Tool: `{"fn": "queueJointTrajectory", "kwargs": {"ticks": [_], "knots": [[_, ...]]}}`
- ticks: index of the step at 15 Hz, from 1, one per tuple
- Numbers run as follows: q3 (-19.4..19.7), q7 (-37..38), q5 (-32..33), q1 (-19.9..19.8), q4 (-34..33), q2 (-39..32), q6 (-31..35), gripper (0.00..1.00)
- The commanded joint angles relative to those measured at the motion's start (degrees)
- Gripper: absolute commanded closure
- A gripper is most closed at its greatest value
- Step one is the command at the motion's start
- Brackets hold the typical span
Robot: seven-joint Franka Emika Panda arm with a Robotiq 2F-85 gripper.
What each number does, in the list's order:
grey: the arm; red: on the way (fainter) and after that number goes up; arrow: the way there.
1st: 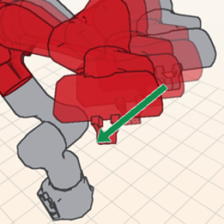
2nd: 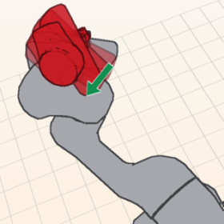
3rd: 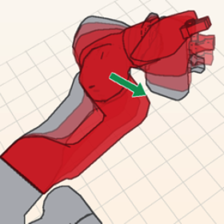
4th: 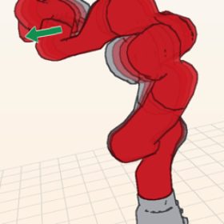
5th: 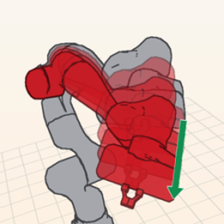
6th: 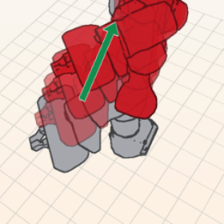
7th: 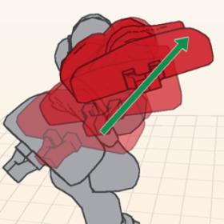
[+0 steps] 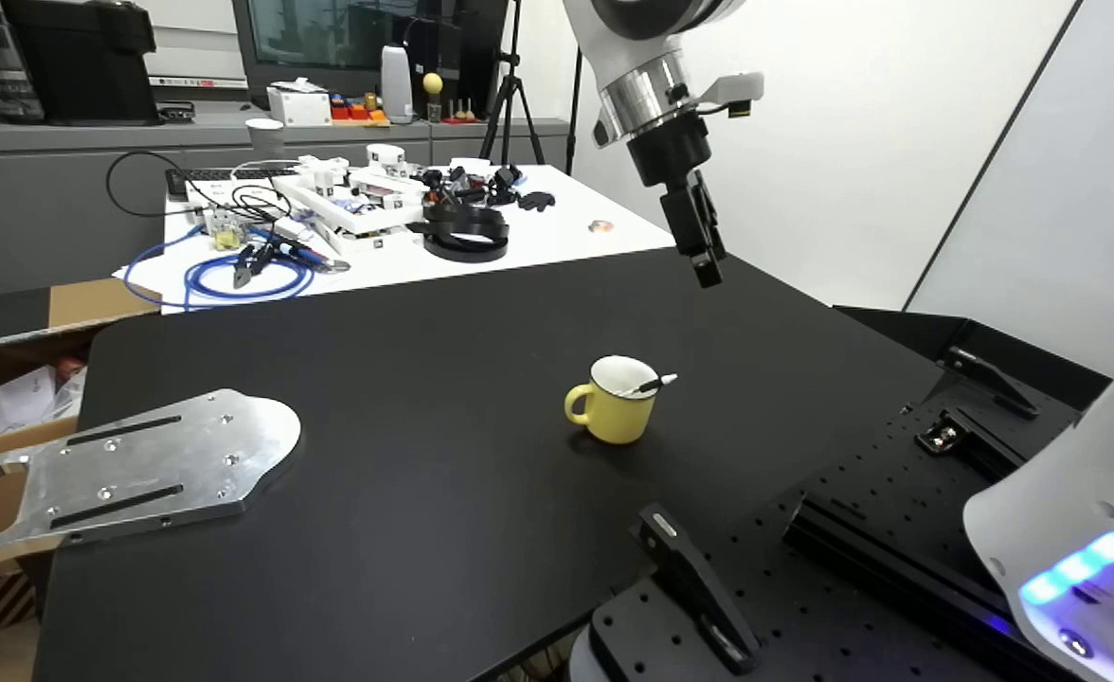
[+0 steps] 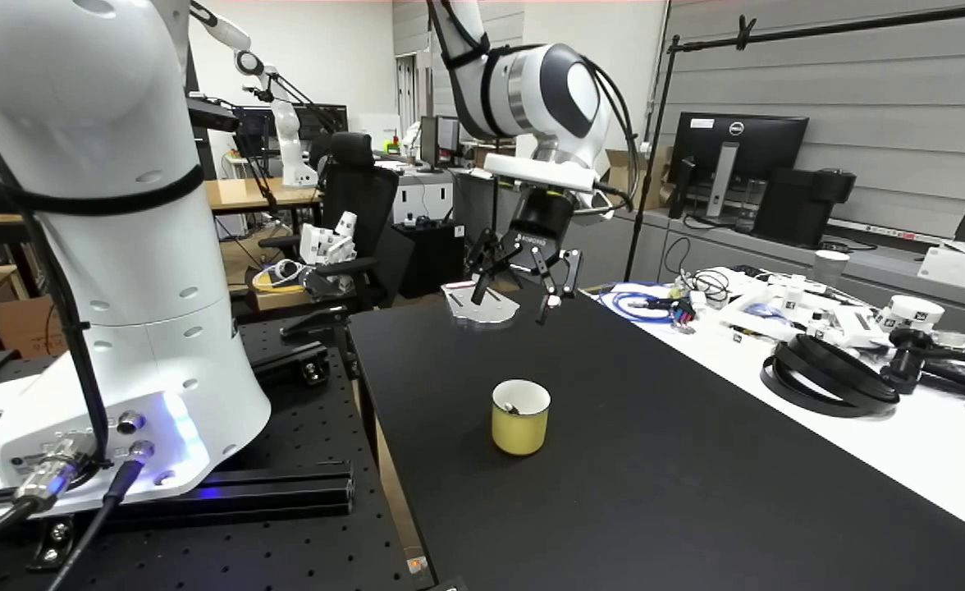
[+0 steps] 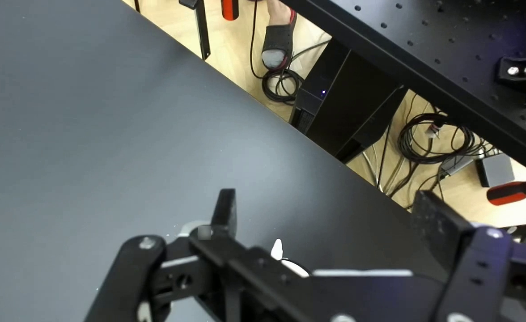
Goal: Pick the pen from the cup and put it on the table
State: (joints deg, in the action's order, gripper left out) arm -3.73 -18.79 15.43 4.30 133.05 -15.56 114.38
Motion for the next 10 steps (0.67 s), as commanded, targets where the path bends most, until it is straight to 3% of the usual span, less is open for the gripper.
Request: {"fn": "queueJointTrajectory", "kwargs": {"ticks": [1, 10], "knots": [[0.0, 2.7, 2.7, 0.4, -5.1, -6.7, -0.5, 0.0], [-0.3, 3.9, 3.2, 1.5, -13.2, -17.5, -0.1, 0.0]]}}
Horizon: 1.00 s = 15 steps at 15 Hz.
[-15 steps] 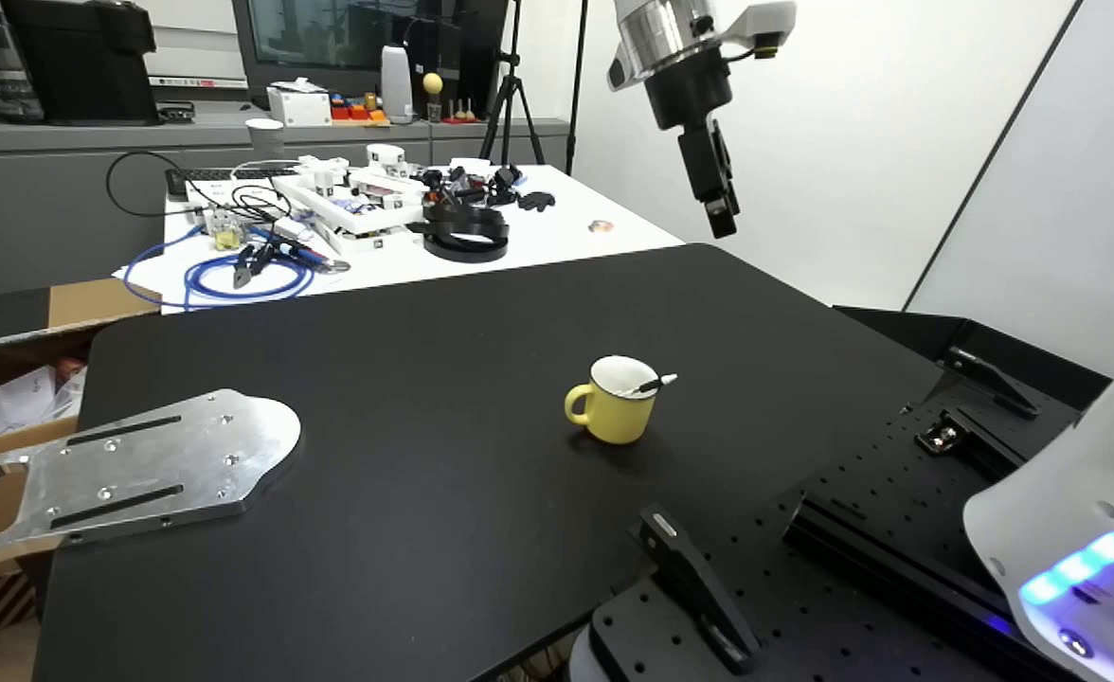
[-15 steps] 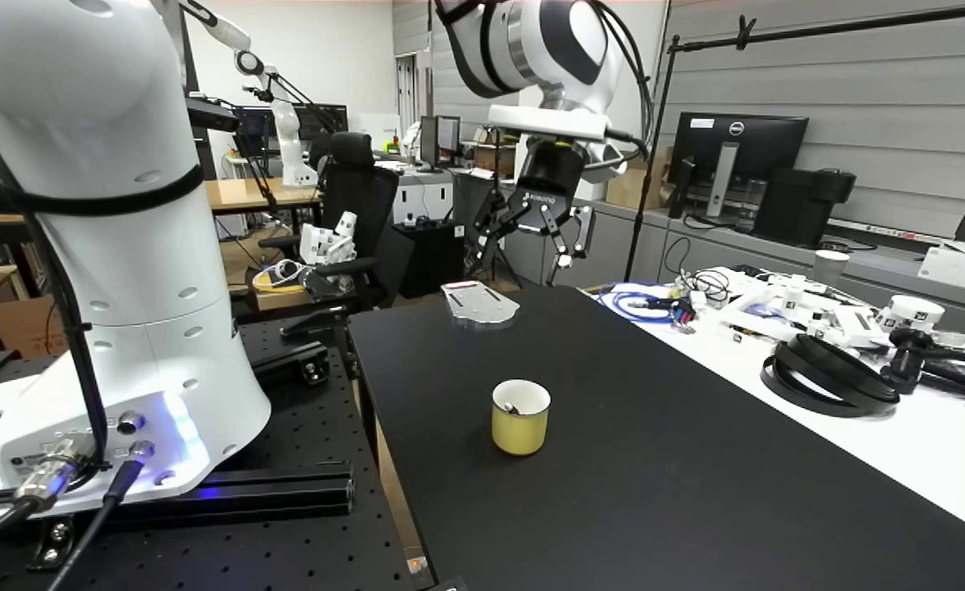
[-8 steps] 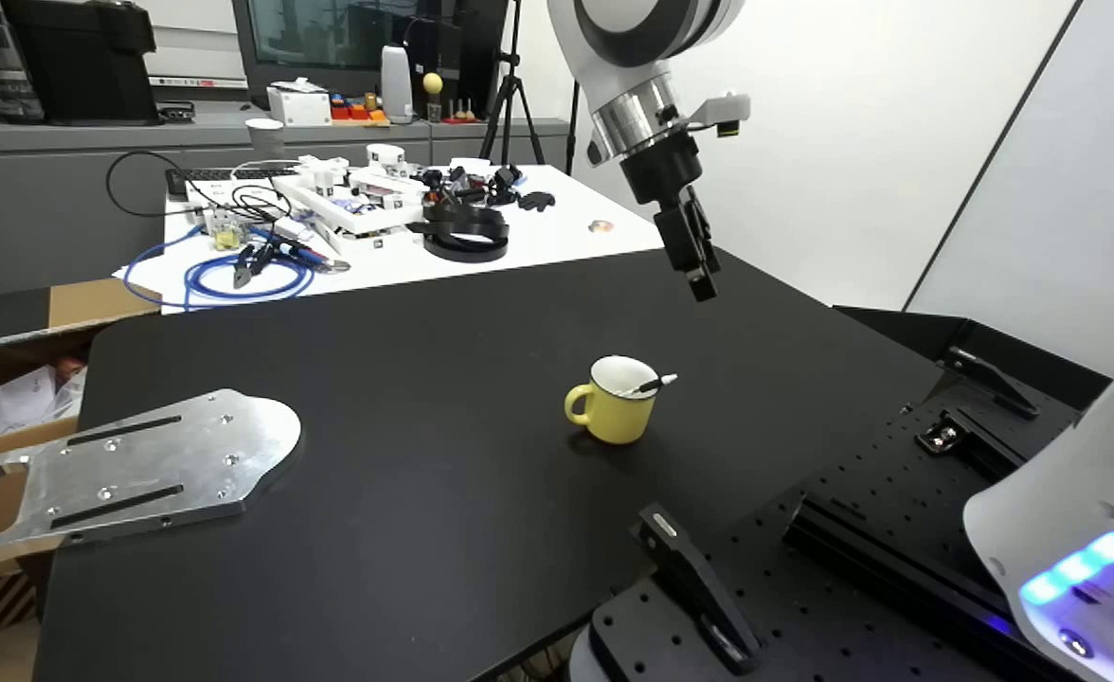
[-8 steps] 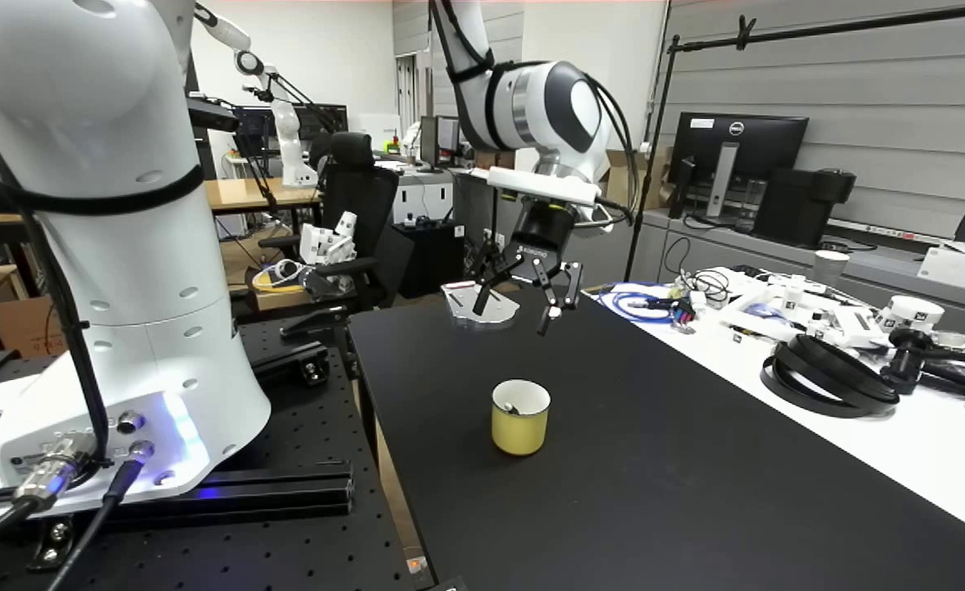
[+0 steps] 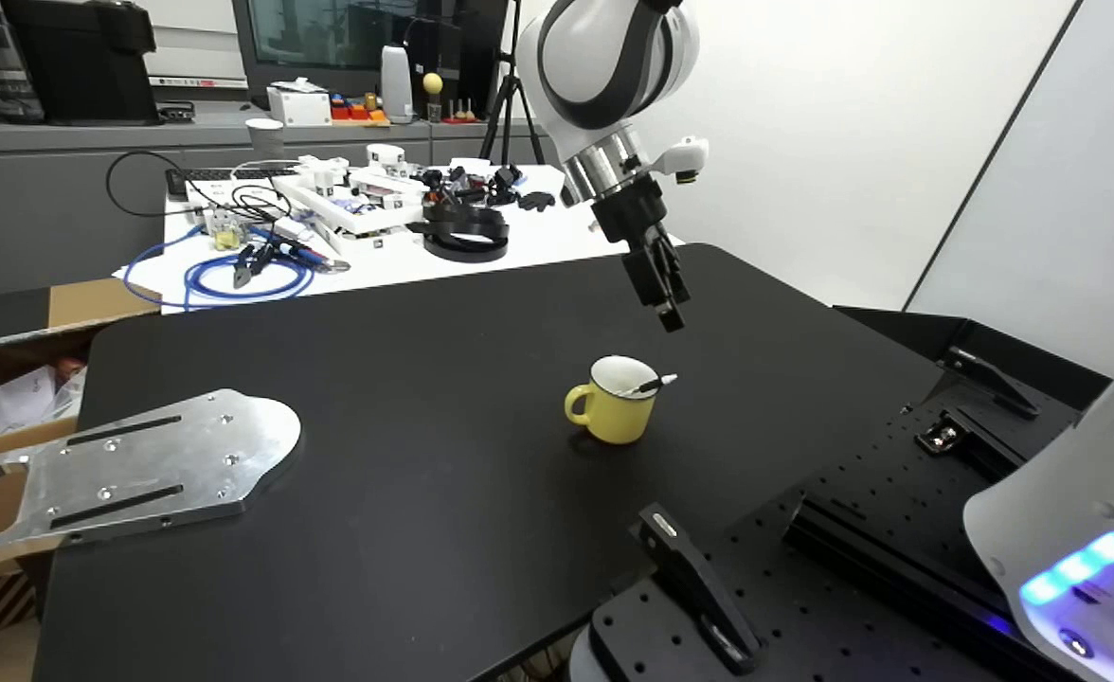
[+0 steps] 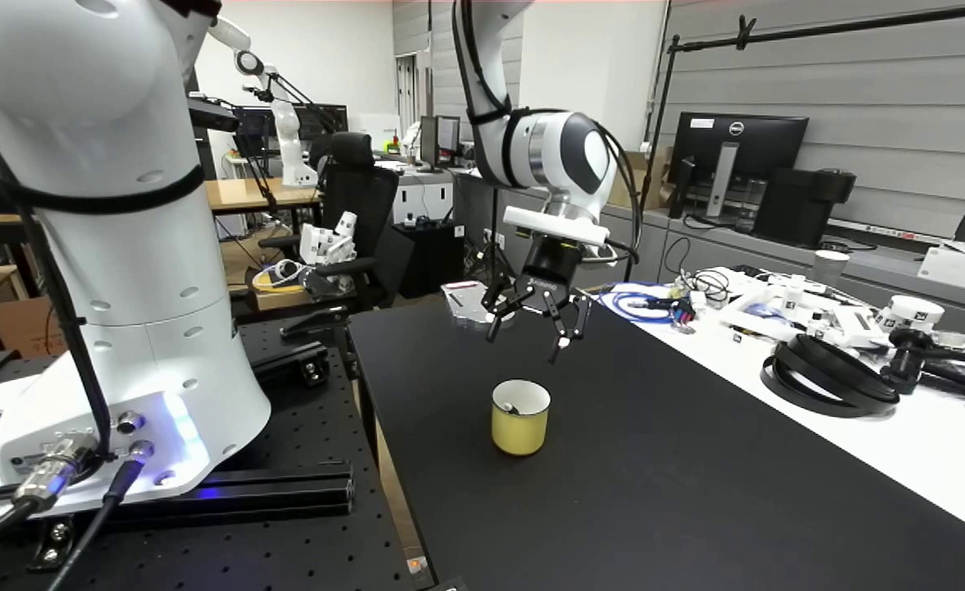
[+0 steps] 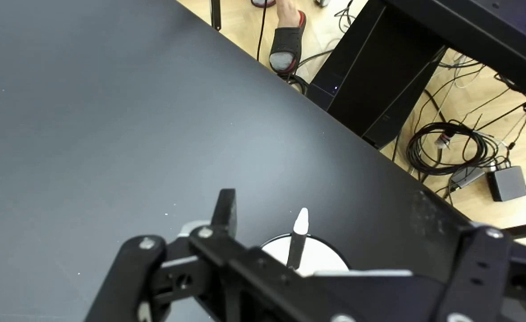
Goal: Pick the pen from the cup and put it on the table
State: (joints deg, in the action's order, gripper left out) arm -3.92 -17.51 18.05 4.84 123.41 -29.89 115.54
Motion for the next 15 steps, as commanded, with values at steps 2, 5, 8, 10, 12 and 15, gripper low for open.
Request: {"fn": "queueJointTrajectory", "kwargs": {"ticks": [2, 5, 8, 10, 12, 15], "knots": [[0.0, 3.1, 0.7, 1.4, -4.8, -5.0, -1.2, 0.0], [0.0, 3.8, 0.6, 1.9, -6.2, -7.0, -0.7, 0.0], [-0.1, 5.0, 0.9, 2.6, -5.5, -7.1, 1.4, 0.0], [-0.1, 5.3, 0.7, 2.8, -5.4, -7.6, 1.6, 0.0], [0.0, 5.7, 0.7, 3.0, -5.2, -8.1, 1.8, 0.0], [0.1, 6.1, 0.7, 3.1, -5.1, -8.8, 1.9, 0.0]]}}
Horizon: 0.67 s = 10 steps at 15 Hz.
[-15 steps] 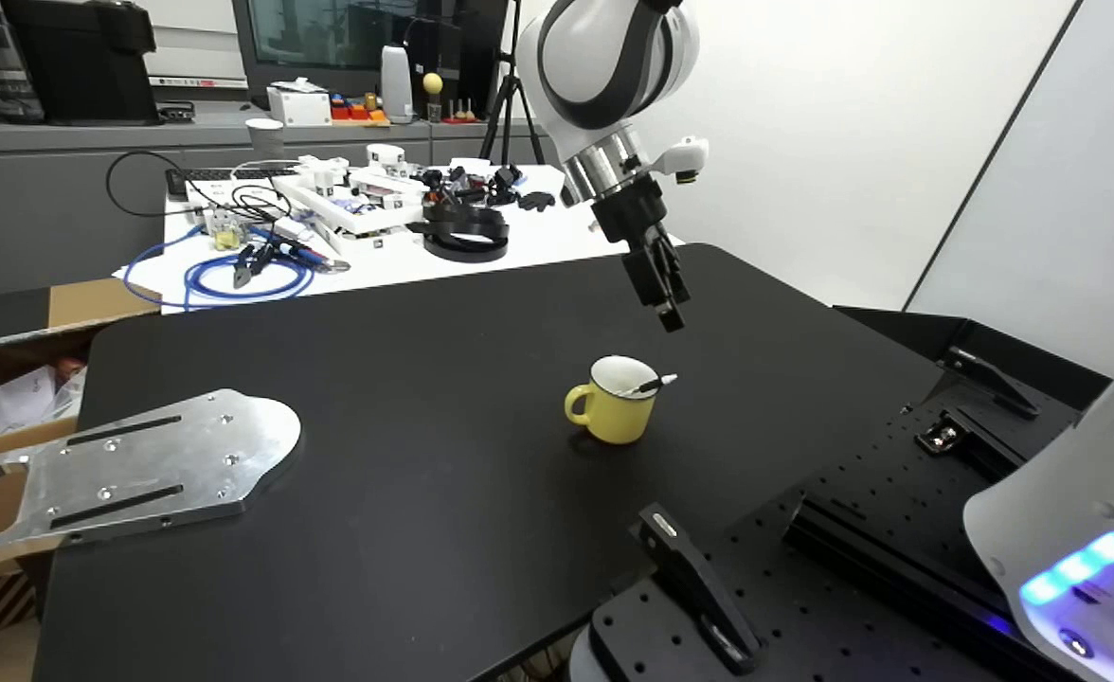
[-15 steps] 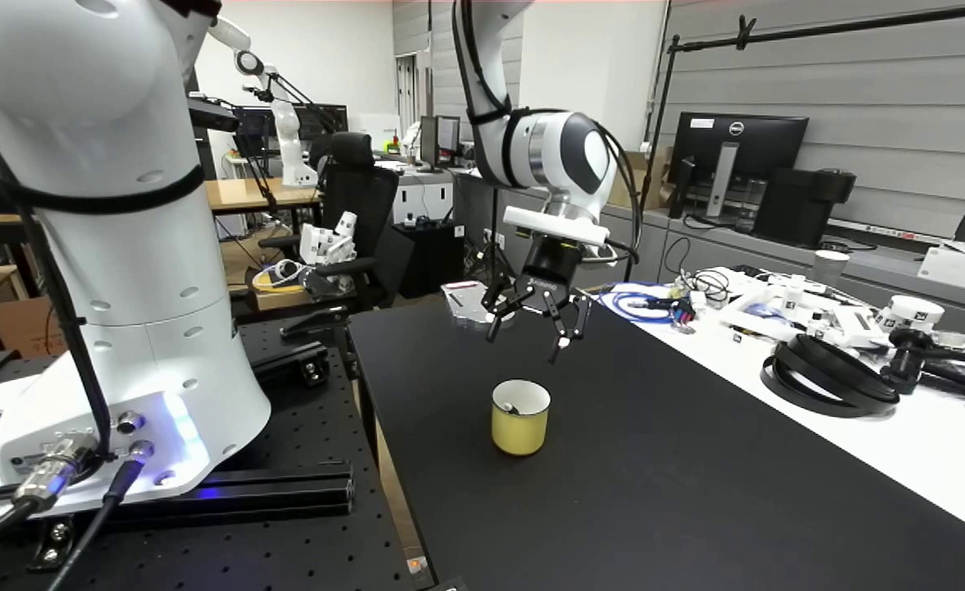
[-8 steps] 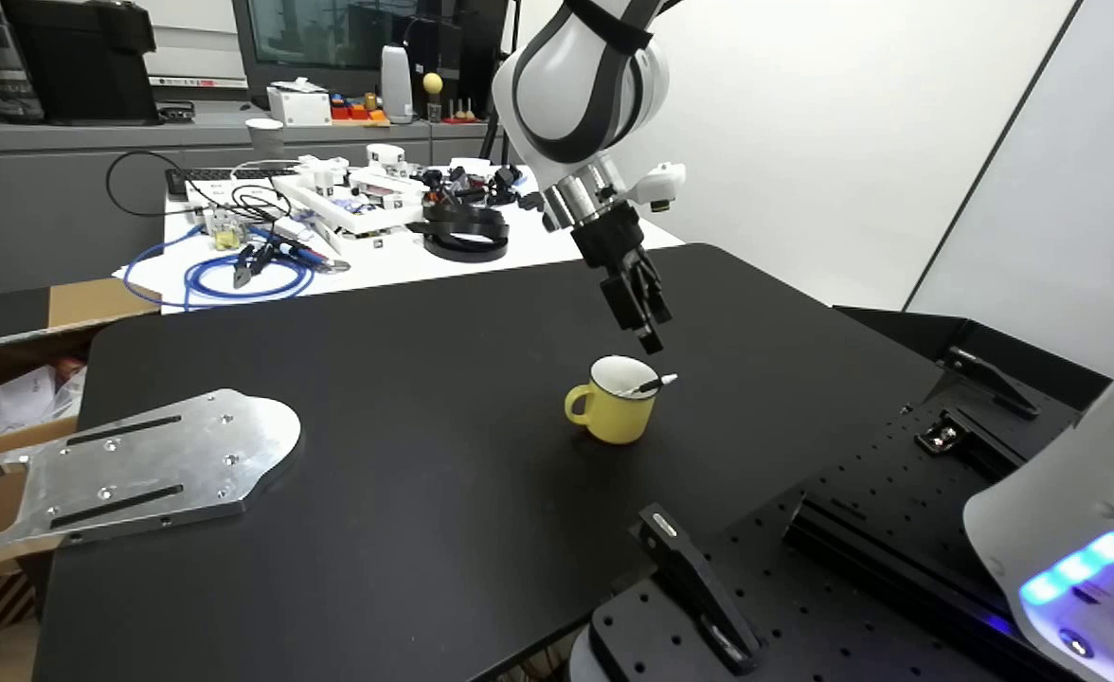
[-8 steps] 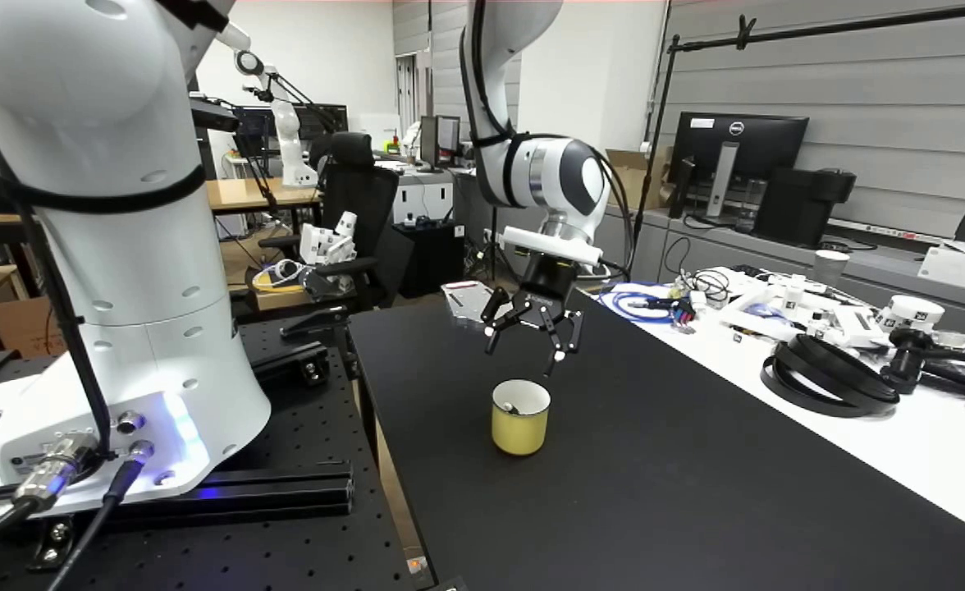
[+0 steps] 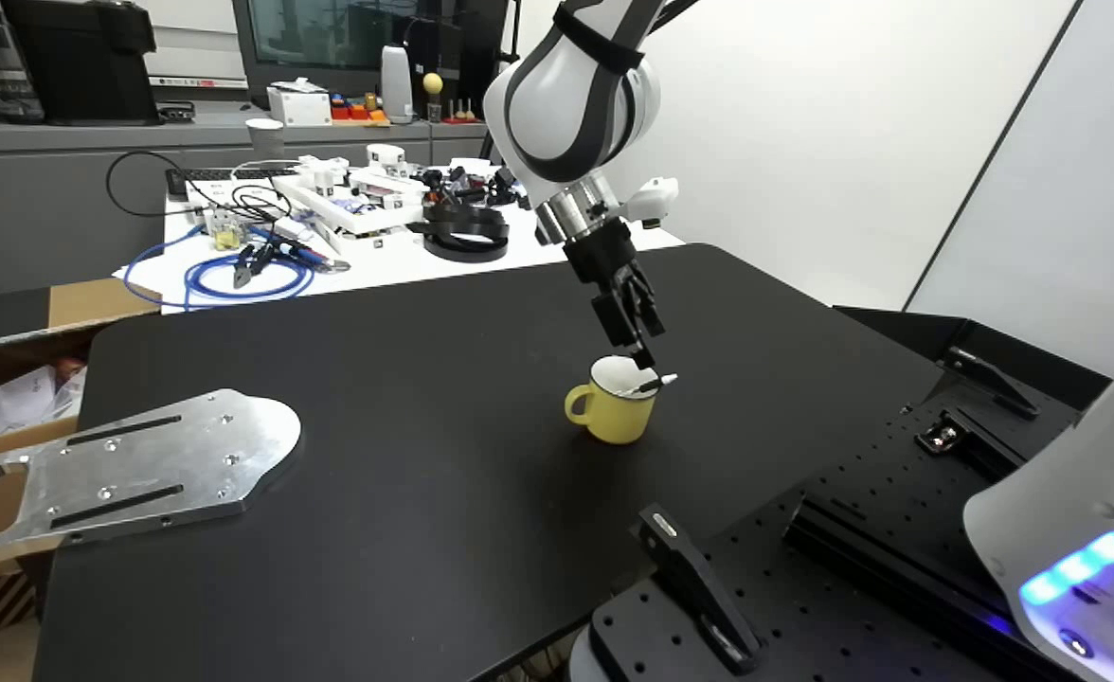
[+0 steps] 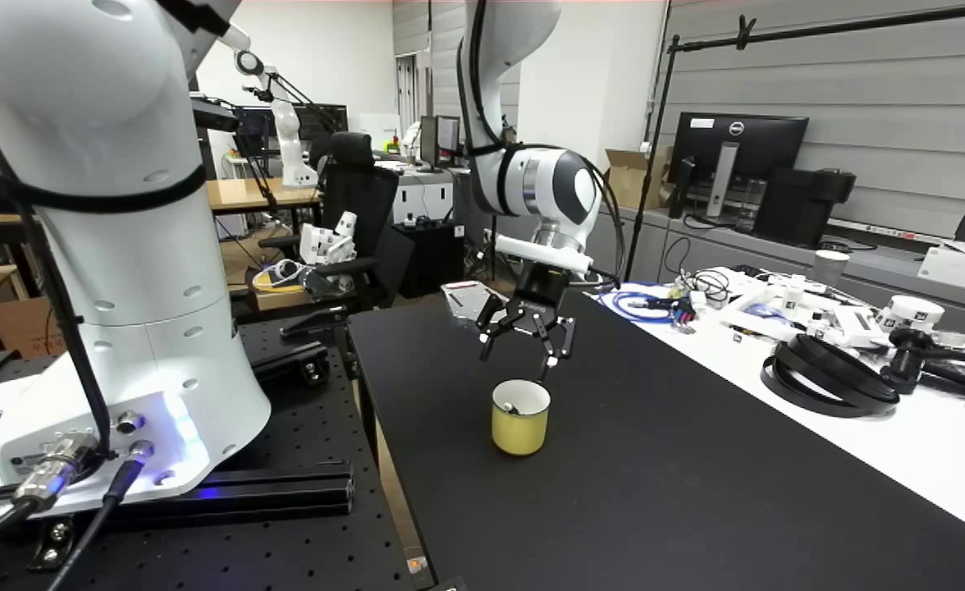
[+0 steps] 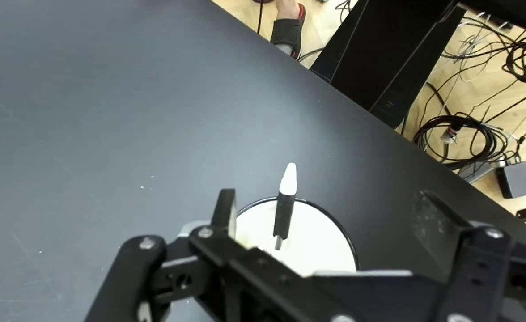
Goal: Pick the pen from the cup and put it on the table
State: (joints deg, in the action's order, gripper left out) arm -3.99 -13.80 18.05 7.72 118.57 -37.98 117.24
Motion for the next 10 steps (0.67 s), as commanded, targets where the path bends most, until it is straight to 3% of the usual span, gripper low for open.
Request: {"fn": "queueJointTrajectory", "kwargs": {"ticks": [1, 10], "knots": [[0.2, 2.5, 0.7, 0.2, -0.2, -1.0, 0.3, 0.0], [0.8, 2.9, 0.6, -0.2, -0.1, -3.4, 1.8, 0.0]]}}
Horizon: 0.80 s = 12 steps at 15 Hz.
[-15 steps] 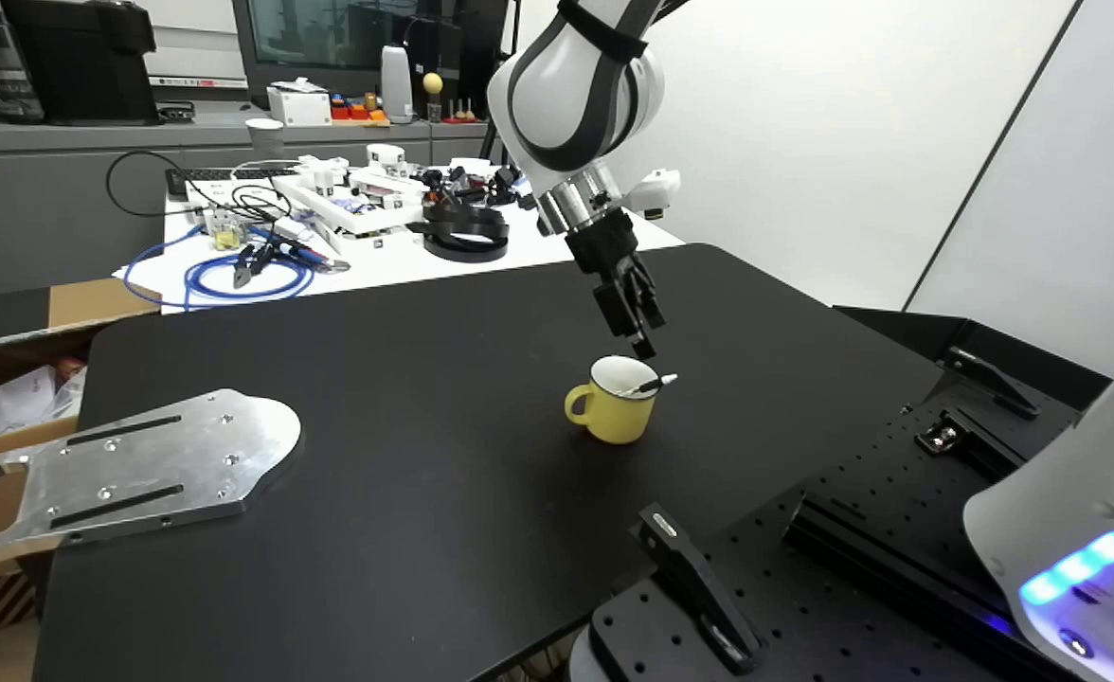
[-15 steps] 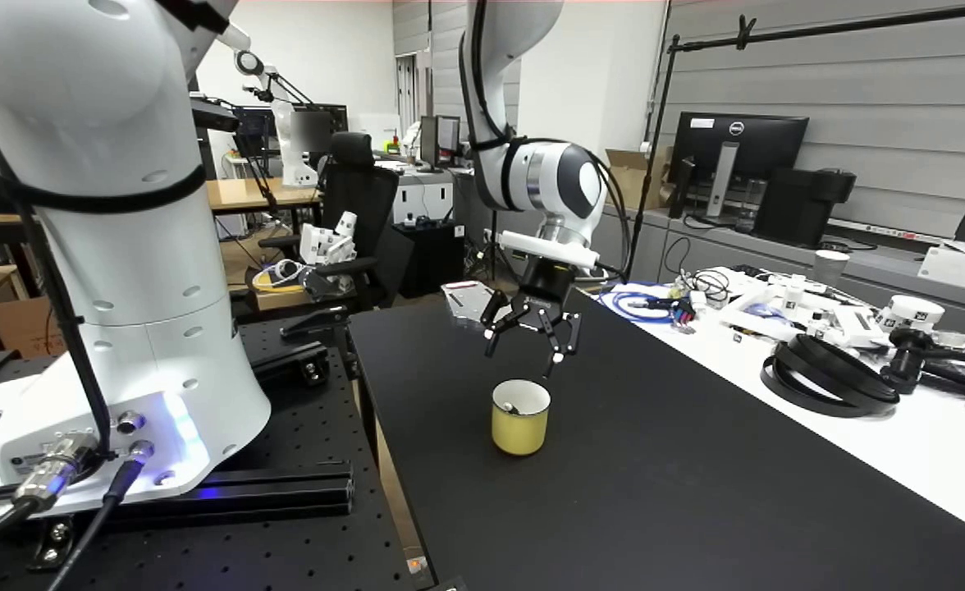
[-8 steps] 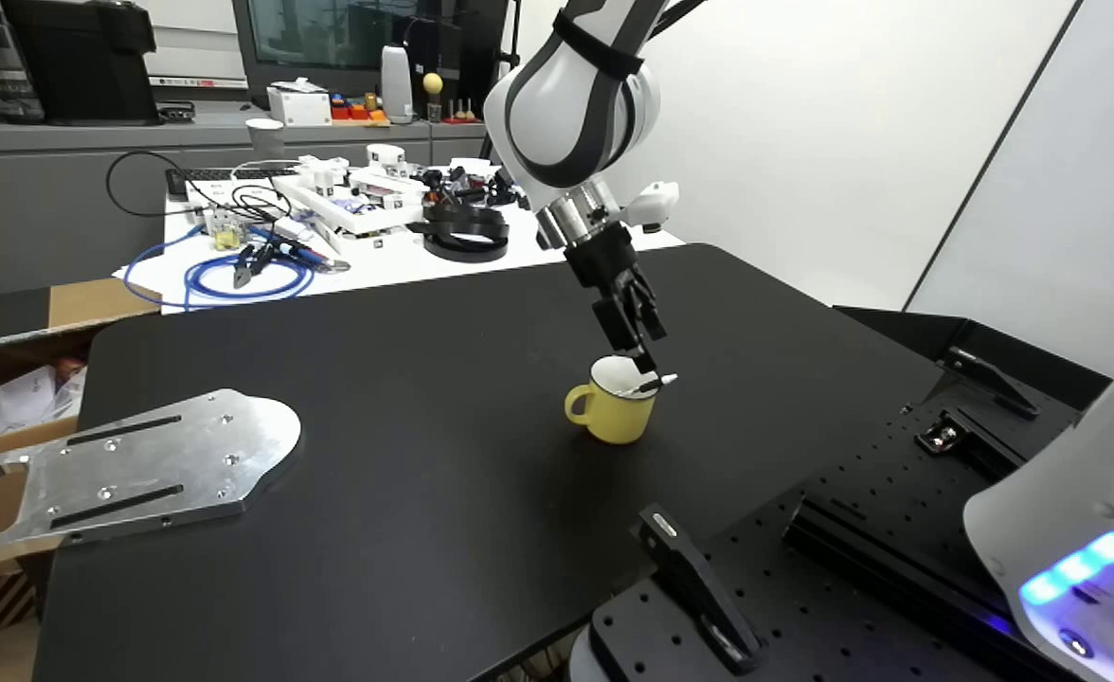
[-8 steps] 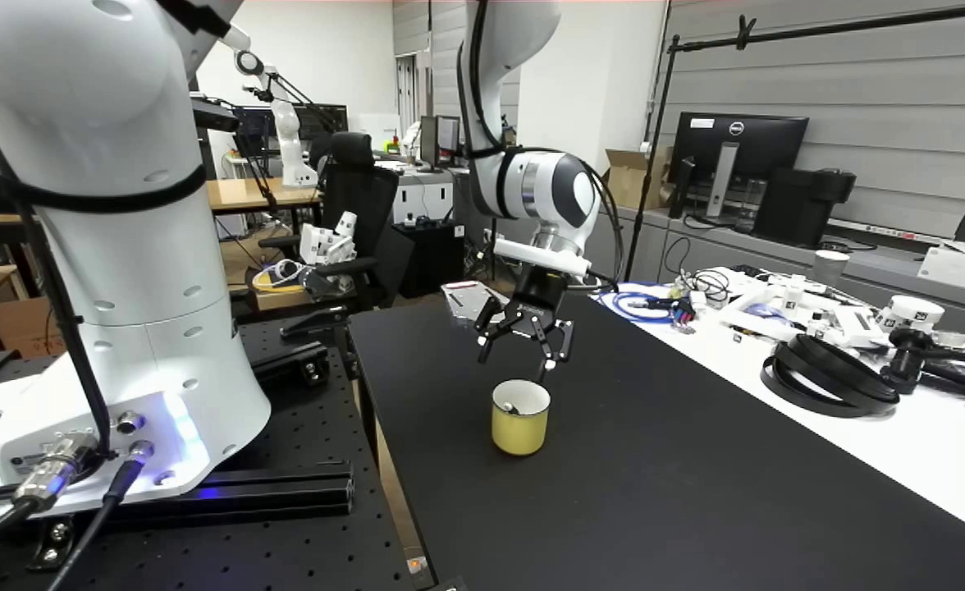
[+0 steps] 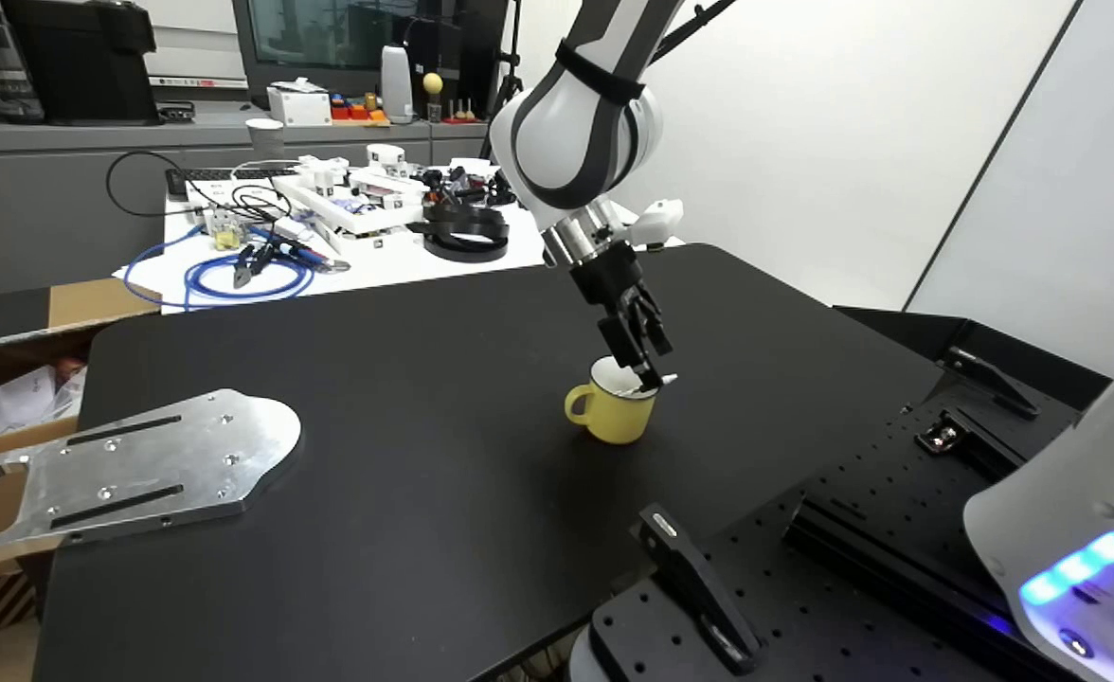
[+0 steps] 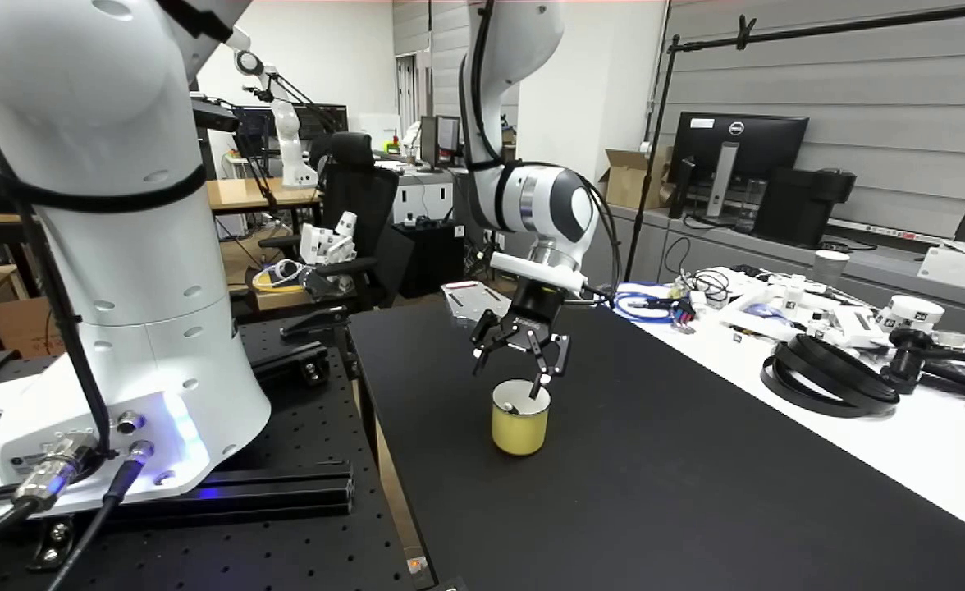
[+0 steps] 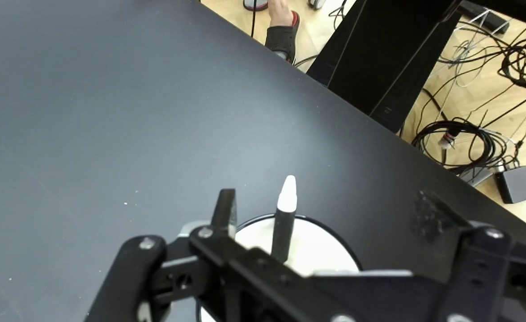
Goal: Pick the pen from the cup and put it on the table
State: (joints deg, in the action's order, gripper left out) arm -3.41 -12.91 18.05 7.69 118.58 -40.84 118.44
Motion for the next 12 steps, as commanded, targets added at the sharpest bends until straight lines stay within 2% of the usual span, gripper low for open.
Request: {"fn": "queueJointTrajectory", "kwargs": {"ticks": [1, 6, 7, 8, 10, 12], "knots": [[0.3, 2.0, 0.6, -0.2, -0.1, -0.8, 0.8, 0.0], [0.5, 2.0, 0.3, -0.5, -0.1, -1.5, 1.0, 0.0], [0.6, 2.3, 0.4, -0.4, -0.1, -1.6, 1.2, 0.02], [0.6, 2.2, 0.5, -0.5, 0.0, -1.7, 1.4, 0.27], [0.7, 2.4, 0.5, -0.5, 0.2, -1.6, 2.0, 0.3], [0.9, 2.5, 0.6, -0.5, 0.2, -1.6, 2.4, 0.46]]}}
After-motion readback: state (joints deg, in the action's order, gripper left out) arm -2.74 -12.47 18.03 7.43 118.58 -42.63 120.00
